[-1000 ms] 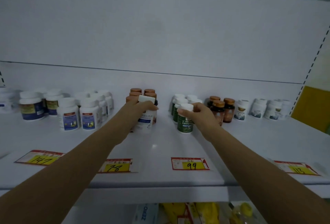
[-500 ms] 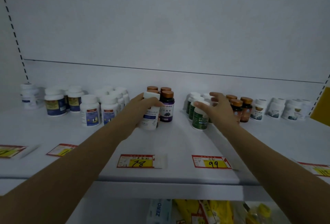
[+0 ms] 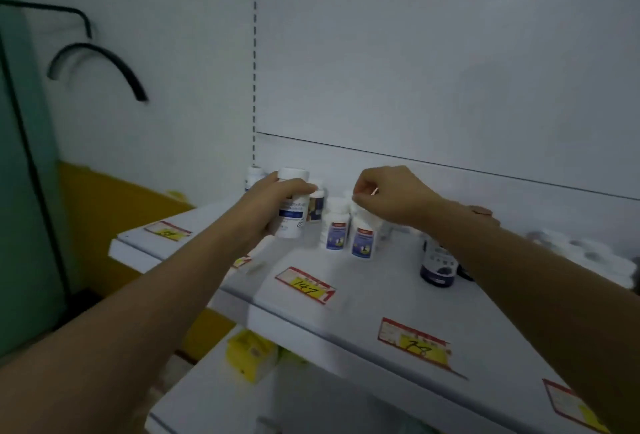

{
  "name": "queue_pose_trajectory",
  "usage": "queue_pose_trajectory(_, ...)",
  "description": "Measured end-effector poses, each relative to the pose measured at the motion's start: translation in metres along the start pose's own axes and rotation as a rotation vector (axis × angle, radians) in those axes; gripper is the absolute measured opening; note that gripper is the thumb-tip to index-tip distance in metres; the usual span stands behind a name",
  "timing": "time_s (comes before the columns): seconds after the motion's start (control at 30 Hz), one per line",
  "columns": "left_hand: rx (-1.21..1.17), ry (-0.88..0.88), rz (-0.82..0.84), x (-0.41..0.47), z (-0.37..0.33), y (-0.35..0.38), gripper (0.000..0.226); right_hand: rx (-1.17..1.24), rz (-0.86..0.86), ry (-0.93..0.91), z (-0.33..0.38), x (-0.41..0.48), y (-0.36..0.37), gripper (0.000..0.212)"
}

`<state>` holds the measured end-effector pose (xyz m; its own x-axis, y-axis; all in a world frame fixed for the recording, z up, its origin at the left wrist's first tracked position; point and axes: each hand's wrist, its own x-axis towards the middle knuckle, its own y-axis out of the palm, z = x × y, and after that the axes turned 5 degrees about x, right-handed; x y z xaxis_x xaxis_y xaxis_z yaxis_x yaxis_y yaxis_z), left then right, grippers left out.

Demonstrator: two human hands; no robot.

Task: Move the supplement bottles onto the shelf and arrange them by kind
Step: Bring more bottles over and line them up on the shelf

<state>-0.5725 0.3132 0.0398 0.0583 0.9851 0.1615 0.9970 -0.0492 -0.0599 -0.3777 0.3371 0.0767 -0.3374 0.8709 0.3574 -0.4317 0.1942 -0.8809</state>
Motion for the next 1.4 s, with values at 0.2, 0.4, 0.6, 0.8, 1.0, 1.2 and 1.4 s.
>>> queue_pose_trajectory(0.2,0.079,-0.053,-0.154,-0.008,0.017,-0.101,0.040,-0.078,0.191,-0.046,0.071,0.048,0.058,0.030)
queue_pose_trajectory(0.4,0.138,-0.070,-0.113,0.013,0.036,-0.173,0.067,-0.221,0.283,0.035,0.100,0.081,0.112,0.034)
queue_pose_trajectory(0.6,0.180,-0.034,0.007,0.057,0.053,-0.212,0.048,-0.235,0.262,0.195,0.117,0.099,0.137,0.028)
queue_pose_trajectory(0.8,0.198,0.045,0.125,0.106,0.064,-0.216,0.044,-0.225,0.299,0.318,0.125,0.116,0.156,0.034)
queue_pose_trajectory(1.0,0.225,0.092,0.133,0.147,0.082,-0.197,0.054,-0.203,0.251,0.340,0.115,0.130,0.163,0.032)
queue_pose_trajectory(1.2,0.439,0.234,0.127,0.175,0.088,-0.155,0.052,-0.215,0.227,0.380,0.108,0.131,0.163,0.028)
queue_pose_trajectory(1.4,0.493,0.296,0.039,0.190,0.098,-0.133,0.046,-0.214,0.181,0.369,0.103,0.131,0.159,0.021)
